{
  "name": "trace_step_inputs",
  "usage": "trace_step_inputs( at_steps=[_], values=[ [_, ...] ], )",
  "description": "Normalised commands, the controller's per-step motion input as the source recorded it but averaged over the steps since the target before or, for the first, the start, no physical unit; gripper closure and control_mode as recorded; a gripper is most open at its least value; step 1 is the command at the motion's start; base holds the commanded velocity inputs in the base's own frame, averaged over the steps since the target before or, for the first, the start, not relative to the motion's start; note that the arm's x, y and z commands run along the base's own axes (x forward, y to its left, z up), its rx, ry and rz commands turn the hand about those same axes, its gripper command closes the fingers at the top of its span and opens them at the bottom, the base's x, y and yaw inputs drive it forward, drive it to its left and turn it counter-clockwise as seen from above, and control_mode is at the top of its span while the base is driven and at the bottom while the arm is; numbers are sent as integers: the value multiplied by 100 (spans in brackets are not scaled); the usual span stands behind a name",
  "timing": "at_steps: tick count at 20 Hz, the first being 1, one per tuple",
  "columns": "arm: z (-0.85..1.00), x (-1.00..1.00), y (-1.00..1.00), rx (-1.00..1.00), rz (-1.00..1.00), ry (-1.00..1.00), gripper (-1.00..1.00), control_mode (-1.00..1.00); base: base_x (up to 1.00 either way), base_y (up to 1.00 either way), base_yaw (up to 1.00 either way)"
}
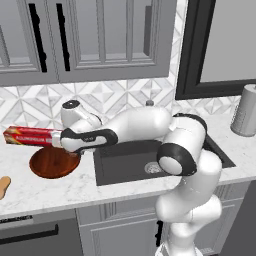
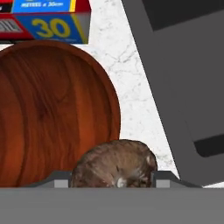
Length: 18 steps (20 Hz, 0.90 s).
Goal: Pick the mushroom from the sink and place it in the bowl. Then pick the bowl and place it in the microwave. Then close the microwave door and press the start button.
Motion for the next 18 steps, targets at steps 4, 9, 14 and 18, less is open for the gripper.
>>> trace_step_inputs(
  at_steps=[4,9,14,18],
  values=[
    [-35,23,28,0,-8,7,100,-100,0,0,0],
    [-28,25,31,0,-9,7,100,-100,0,0,0],
    [-31,10,21,0,-6,3,-100,-100,0,0,0],
    [-21,0,0,0,-5,0,-100,-100,0,0,0]
  ],
)
